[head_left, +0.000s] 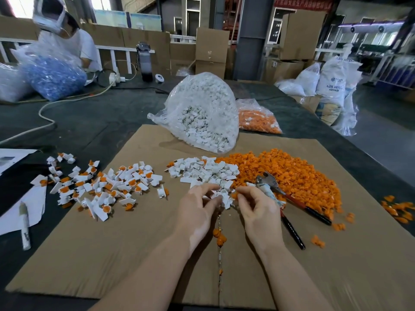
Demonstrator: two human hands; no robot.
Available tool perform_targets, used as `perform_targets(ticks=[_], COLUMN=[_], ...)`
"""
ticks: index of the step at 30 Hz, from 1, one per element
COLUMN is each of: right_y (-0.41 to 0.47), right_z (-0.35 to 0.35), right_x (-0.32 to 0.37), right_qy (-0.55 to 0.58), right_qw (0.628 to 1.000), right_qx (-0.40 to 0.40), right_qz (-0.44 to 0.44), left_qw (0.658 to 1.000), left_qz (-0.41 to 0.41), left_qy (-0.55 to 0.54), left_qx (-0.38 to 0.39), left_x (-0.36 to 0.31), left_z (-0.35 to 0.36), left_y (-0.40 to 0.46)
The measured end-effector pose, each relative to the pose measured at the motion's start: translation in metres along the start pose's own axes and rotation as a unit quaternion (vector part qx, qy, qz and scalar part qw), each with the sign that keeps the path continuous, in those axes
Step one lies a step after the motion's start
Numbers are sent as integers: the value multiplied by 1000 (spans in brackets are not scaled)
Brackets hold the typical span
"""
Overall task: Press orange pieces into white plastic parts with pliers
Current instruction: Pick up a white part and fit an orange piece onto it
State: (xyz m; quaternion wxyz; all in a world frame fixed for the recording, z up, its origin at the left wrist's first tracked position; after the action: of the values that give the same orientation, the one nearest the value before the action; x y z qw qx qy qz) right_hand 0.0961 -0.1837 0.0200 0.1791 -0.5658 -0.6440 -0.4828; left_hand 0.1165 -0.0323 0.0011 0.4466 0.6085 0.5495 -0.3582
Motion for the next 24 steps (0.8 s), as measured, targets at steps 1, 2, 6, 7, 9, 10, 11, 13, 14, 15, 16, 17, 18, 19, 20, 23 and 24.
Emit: perform_targets(ticks=[1,2,6,7,9,10,11,13,14,15,16,17,18,19,20,23,24], right_y=[0,0,1,1,1,1,2,3,4,5,5,5,5,5,5,5,6], right_z=[1,2,7,8,10,11,12,14,15,15,15,16,16,16,17,18,18], right_x=[-2,-4,-12,-13,-11,-11,-12,-16,-19,-21,-22,-23,-23,-23,-22,-21,-20], right_qy=[14,22,30,26,8,1,0,20,34,48,61,71,80,87,94,106,105], right_qw=[1000,1000,998,998,999,998,998,996,995,993,991,990,988,987,985,983,983], right_qx=[5,9,28,35,46,51,57,69,73,76,79,83,88,93,97,106,107], right_qz=[8,13,37,37,28,26,29,49,63,75,85,93,98,103,106,109,109], left_qw=[1000,1000,999,999,999,999,999,998,998,997,997,996,996,996,995,995,995], left_qz=[-8,-13,-7,1,12,16,20,27,31,36,40,43,46,48,49,55,55], left_qy=[-16,-28,-39,-35,-26,-25,-23,-5,7,11,9,5,0,-5,-8,-13,-13], left_qx=[3,7,18,19,27,33,39,51,58,64,69,73,76,79,82,85,85], left_x=[2,3,1,-2,-5,-6,-7,-7,-7,-8,-8,-10,-11,-11,-12,-13,-13], left_z=[0,-1,-1,-1,0,0,1,3,3,4,5,5,5,6,6,6,6], left_y=[0,0,0,0,0,-1,-1,-2,-3,-3,-4,-5,-5,-5,-5,-6,-6])
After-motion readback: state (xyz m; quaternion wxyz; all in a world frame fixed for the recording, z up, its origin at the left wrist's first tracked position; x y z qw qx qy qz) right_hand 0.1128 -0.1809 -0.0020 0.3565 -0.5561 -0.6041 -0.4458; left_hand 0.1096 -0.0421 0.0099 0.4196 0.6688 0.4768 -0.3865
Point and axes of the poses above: each hand's wrist, its own y-axis towards the middle knuckle, its own z-axis out of the palm, x = y × z, the point moved 9 cm from there along y, towards the middle knuckle, and after that the axes turned 3 degrees about x, right-handed, at the moved point
